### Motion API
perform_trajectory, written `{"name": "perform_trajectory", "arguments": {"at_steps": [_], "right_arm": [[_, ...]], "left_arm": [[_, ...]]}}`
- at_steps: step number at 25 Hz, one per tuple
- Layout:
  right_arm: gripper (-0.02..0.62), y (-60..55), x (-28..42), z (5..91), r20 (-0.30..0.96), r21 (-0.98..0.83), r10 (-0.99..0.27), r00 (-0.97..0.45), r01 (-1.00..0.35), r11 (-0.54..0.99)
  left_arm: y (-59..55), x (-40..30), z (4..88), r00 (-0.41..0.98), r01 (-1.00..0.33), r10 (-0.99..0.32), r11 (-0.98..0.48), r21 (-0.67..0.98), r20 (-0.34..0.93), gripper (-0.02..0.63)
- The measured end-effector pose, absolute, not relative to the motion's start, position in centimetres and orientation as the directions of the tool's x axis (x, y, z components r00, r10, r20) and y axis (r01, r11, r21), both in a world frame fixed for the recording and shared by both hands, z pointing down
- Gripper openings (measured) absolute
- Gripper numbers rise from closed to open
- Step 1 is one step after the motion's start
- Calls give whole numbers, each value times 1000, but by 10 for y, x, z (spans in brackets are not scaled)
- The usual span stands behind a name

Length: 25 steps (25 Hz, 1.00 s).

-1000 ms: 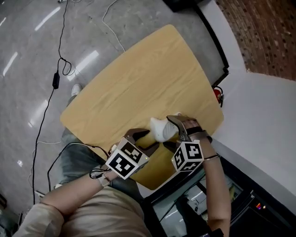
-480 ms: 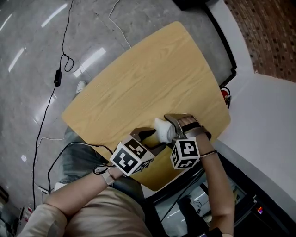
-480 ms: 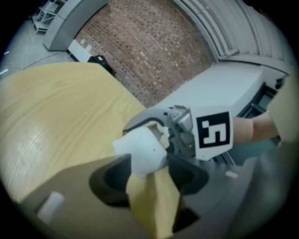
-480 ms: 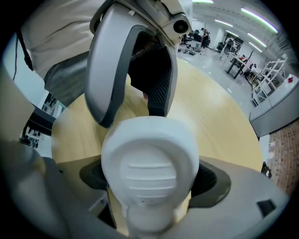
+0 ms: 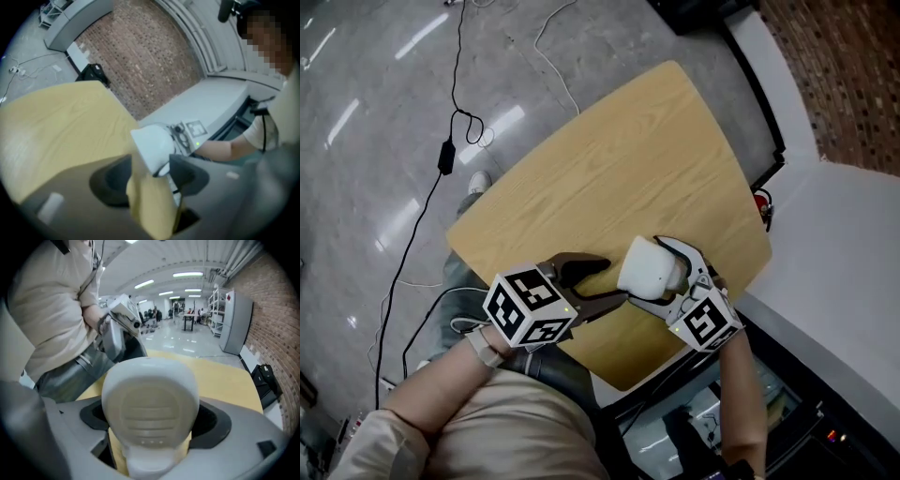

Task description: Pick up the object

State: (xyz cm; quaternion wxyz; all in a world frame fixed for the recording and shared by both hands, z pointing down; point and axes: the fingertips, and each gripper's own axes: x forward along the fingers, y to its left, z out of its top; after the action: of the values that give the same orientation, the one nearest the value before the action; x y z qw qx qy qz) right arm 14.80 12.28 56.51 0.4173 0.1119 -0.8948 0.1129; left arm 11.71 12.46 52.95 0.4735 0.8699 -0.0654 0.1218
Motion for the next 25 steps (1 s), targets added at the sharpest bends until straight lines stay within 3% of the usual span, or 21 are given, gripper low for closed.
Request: {"name": "perform_trajectory", "arguments": {"at_steps": [3,8,13,19,25], "right_arm": [[457,113,118,518,683,-50,-174,-709,-283,958],[456,85,55,441,627,201,-340,-701,-276,940],[456,49,26,373,580,400,-515,-631,-330,855],[456,20,6,323,513,516,-677,-528,-441,735],[456,18,-3,292,476,609,-779,-409,-485,627]], "left_arm": [[99,100,496,988,-130,3,-495,859,152,262],[88,68,407,979,146,195,-496,856,-55,285],[59,41,338,943,255,327,-596,761,-59,282],[35,18,289,856,386,515,-584,714,-42,258],[36,4,259,782,496,621,-584,643,-39,245]]}}
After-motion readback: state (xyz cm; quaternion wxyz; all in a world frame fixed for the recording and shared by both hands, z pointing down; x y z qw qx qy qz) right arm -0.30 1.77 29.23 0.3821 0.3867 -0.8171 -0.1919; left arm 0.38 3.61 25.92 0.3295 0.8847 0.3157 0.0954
